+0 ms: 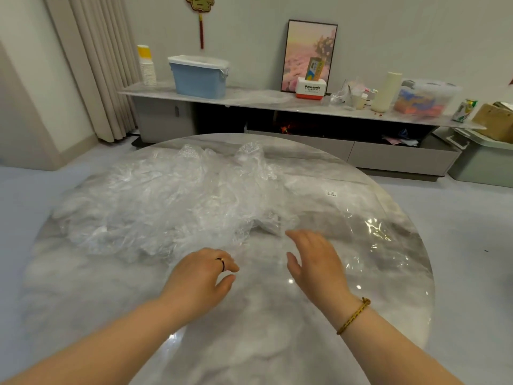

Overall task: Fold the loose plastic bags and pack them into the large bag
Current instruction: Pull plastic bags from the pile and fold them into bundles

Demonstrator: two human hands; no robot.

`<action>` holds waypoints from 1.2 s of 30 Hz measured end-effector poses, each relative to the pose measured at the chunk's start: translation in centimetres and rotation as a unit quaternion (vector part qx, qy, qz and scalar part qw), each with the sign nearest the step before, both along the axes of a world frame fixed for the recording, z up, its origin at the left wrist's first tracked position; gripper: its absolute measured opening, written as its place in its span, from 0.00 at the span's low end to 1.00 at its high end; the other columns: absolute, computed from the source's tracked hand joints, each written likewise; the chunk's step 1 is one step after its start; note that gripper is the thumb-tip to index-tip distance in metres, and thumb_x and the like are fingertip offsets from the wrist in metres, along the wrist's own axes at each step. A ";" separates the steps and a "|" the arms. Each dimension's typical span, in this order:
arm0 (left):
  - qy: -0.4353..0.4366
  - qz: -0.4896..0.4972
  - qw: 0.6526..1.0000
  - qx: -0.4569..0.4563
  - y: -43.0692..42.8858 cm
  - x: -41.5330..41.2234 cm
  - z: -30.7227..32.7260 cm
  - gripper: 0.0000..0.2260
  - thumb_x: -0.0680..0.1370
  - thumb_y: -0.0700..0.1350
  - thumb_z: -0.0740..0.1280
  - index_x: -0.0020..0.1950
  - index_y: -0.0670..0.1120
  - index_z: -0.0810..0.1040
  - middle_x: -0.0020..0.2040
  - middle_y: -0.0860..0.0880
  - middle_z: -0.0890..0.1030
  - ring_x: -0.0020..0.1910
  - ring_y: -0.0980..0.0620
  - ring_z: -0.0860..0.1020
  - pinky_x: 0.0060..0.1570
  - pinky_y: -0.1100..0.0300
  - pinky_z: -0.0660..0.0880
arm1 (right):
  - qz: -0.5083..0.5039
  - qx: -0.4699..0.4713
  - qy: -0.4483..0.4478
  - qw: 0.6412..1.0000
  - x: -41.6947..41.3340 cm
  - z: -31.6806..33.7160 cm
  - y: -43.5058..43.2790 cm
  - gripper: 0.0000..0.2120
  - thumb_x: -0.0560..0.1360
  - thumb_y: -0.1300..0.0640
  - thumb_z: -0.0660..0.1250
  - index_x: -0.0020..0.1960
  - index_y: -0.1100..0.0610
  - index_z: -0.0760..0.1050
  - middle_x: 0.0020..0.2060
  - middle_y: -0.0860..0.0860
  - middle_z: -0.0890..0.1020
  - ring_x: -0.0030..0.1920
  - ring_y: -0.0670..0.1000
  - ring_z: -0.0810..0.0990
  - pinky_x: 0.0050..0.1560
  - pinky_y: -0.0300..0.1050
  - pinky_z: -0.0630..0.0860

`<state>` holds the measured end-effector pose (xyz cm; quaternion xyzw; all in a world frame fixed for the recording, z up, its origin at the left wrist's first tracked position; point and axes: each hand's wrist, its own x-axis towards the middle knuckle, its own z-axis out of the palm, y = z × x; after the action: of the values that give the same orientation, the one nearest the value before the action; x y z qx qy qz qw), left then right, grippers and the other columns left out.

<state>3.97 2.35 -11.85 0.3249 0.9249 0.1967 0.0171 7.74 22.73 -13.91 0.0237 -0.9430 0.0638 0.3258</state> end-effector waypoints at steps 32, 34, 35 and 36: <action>0.227 -0.150 0.960 0.059 -2.7 1.9 -1.3 0.16 0.73 0.45 0.55 0.48 0.52 0.82 0.42 0.53 0.84 0.44 0.54 0.80 0.44 0.63 0.75 | 0.093 -0.026 0.018 0.995 8.3 1.1 -1.7 0.11 0.68 0.55 0.61 0.38 0.56 0.82 0.39 0.49 0.85 0.37 0.47 0.83 0.36 0.34 0.75; 0.202 -0.205 0.957 0.021 -2.6 2.7 -1.9 0.17 0.73 0.45 0.55 0.41 0.52 0.85 0.40 0.56 0.84 0.40 0.56 0.83 0.41 0.66 0.77 | 0.097 0.000 -0.023 0.995 9.8 0.2 -0.3 0.09 0.66 0.55 0.63 0.40 0.53 0.81 0.40 0.48 0.85 0.37 0.47 0.83 0.34 0.34 0.76; 0.185 -0.225 0.957 0.001 -2.5 3.1 -2.4 0.16 0.70 0.47 0.56 0.40 0.53 0.85 0.40 0.57 0.84 0.39 0.58 0.83 0.42 0.67 0.76 | 0.102 0.016 -0.048 0.993 10.4 -0.3 0.2 0.08 0.65 0.55 0.63 0.43 0.50 0.78 0.41 0.47 0.84 0.37 0.46 0.83 0.35 0.33 0.76; 0.158 -0.238 0.958 -0.023 -2.5 3.6 -2.7 0.16 0.68 0.48 0.56 0.39 0.54 0.85 0.39 0.59 0.84 0.39 0.59 0.82 0.41 0.68 0.76 | 0.099 0.035 -0.081 0.991 10.9 -0.5 0.4 0.11 0.64 0.52 0.64 0.47 0.48 0.73 0.42 0.46 0.84 0.39 0.44 0.83 0.36 0.31 0.75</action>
<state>7.54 -0.16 -14.58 0.5623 0.8158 0.1120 -0.0759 18.67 23.11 -14.46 0.1227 -0.9610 0.0646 0.2391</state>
